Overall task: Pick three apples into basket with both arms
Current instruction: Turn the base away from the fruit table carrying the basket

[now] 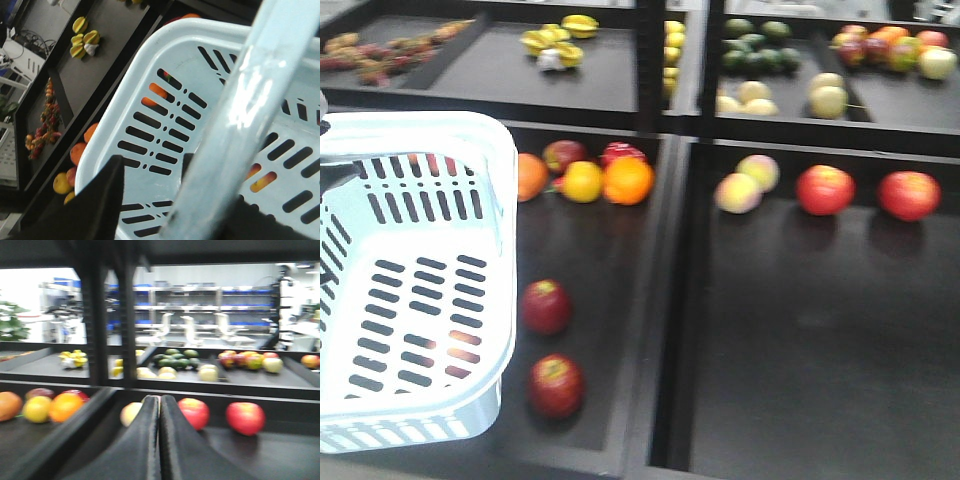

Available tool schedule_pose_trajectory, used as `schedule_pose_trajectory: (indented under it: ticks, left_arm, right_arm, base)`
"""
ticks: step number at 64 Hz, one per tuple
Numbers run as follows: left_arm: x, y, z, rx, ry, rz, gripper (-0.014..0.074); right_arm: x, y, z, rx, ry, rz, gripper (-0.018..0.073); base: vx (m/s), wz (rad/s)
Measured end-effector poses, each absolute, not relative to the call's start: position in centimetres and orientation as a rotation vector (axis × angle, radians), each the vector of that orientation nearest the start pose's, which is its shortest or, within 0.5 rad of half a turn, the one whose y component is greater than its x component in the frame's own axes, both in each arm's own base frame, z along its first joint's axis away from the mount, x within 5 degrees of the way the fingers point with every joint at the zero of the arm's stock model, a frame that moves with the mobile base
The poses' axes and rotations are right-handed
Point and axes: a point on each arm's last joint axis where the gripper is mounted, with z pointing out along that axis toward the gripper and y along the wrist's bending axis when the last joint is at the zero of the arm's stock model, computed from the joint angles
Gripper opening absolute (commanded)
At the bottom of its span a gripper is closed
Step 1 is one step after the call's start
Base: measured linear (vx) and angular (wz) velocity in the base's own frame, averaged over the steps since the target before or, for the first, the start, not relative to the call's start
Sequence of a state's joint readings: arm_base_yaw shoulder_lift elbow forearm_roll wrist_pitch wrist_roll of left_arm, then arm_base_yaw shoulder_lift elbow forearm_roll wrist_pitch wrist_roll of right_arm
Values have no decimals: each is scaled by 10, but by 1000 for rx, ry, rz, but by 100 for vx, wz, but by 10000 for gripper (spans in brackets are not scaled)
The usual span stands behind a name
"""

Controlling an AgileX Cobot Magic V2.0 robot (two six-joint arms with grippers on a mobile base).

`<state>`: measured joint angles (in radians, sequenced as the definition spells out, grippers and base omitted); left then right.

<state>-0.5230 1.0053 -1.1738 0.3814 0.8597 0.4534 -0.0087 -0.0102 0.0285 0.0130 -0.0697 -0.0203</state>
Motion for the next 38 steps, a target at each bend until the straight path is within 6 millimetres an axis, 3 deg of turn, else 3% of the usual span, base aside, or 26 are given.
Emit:
schedule_pose_trajectory:
  ticks: [38]
  left_arm:
    - [179, -74, 420, 1096, 1839, 415, -7]
  right_arm:
    - [56, -1, 210, 2, 1432, -14, -9]
  base:
    - [-9, 62]
